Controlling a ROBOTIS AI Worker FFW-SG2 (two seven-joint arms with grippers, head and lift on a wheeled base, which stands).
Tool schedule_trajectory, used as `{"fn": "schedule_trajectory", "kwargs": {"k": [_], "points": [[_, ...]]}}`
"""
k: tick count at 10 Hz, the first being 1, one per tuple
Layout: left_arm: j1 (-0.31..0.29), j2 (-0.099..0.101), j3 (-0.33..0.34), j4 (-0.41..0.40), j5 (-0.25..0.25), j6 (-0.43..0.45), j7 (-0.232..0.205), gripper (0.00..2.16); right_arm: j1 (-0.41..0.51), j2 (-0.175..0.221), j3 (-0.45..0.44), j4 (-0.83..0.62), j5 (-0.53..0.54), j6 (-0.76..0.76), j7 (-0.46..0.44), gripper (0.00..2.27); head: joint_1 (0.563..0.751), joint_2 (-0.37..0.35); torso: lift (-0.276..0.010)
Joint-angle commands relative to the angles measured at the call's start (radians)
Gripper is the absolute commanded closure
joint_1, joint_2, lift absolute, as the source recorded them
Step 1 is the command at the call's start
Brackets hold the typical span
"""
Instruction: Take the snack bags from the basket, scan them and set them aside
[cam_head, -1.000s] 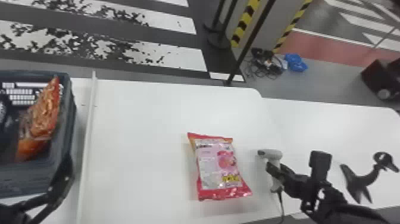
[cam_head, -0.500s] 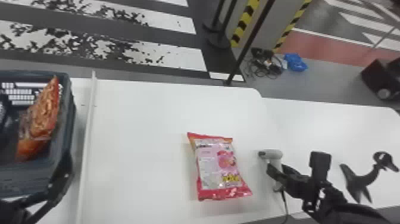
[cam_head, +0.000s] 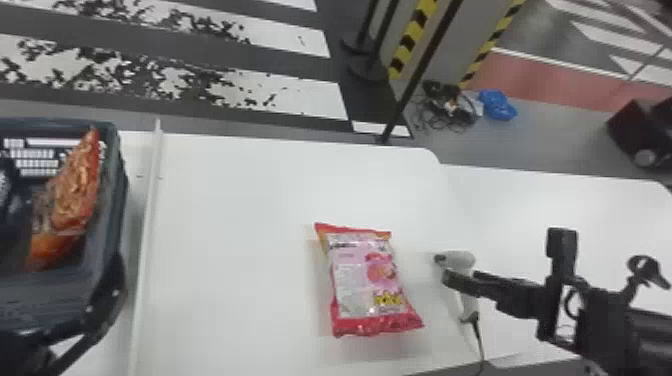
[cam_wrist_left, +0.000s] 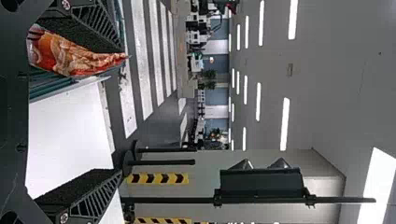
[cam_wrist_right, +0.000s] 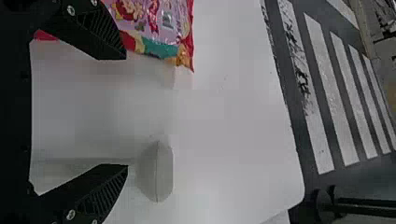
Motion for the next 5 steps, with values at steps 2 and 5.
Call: {"fn": "schedule_trajectory", "kwargs": {"k": [2, 5], "points": [[-0.002, 0.000, -0.001, 0.008, -0.003, 0.000, 0.000, 0.08, -0.096, -0.080, 0.067, 0.025, 0.010, 0.190, 0.120, 0.09, 0.695, -0.350, -0.075], [-0.002, 0.000, -0.001, 0.018, -0.005, -0.003, 0.002, 0.08, -0.208, -0.109, 0.194, 0.160, 0.011, 0.279, 0.250, 0.09, 0.695, -0.350, -0.075]]}}
